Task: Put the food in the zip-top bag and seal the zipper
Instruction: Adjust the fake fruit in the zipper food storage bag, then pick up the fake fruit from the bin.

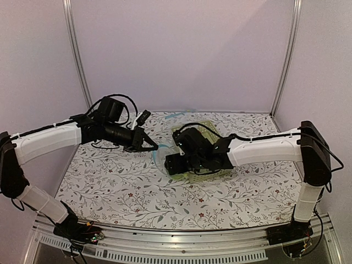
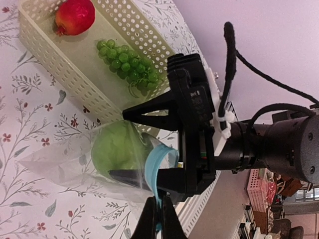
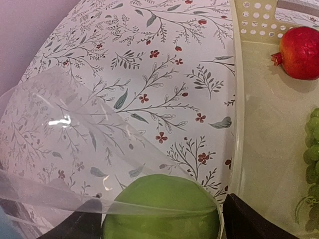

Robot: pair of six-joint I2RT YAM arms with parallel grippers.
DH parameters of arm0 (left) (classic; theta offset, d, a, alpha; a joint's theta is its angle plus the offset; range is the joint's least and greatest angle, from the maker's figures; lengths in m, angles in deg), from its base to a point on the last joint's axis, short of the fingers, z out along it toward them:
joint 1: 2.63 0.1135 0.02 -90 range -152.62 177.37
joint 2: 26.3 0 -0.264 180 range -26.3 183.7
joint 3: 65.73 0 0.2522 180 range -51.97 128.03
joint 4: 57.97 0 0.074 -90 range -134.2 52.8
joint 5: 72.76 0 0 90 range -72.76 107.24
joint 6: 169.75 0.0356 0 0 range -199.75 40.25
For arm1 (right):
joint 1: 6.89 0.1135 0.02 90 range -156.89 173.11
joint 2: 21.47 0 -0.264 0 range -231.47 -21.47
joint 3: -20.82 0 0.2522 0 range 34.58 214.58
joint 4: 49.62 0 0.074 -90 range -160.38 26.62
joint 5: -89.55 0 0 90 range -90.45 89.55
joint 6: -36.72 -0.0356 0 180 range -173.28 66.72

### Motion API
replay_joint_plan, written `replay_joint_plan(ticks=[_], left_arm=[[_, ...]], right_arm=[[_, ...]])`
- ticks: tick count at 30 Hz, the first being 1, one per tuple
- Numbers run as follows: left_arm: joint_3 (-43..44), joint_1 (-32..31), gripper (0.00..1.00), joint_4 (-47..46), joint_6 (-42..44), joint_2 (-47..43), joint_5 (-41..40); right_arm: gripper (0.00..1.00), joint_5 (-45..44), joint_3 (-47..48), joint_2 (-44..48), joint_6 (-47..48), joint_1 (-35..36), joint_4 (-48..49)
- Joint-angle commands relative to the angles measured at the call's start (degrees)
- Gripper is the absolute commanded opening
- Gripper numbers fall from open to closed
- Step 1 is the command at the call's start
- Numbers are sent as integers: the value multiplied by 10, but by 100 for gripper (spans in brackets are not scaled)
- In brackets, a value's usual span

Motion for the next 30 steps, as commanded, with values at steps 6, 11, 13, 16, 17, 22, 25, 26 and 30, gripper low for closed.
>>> replay_joint_plan(ticks=[6, 11, 13, 16, 17, 22, 25, 26, 30], left_arm=[[-23, 7, 0, -7, 19, 50, -14], [-17, 11, 0, -15, 26, 75, -2], [-16, 14, 0, -23, 25, 75, 2], [-11, 18, 0, -19, 29, 74, 2], [-10, 19, 0, -17, 32, 74, 3], [0, 25, 0, -1, 47, 72, 16], [10, 27, 0, 10, 62, 72, 29], [13, 27, 0, 12, 65, 72, 34], [19, 30, 0, 15, 82, 72, 49]], right_arm=[[99, 53, -21, 142, 91, -2, -27], [99, 22, -40, 193, 105, -21, -45], [99, 13, -31, 188, 99, -44, -66], [99, 5, 1, 158, 91, -80, -107], [99, -3, 13, 146, 93, -89, -118], [99, -8, 69, 52, 102, -139, -139], [99, 16, 98, -2, 100, -170, -139], [98, 22, 108, -14, 99, -176, -139], [97, 52, 144, -67, 90, -204, -132]])
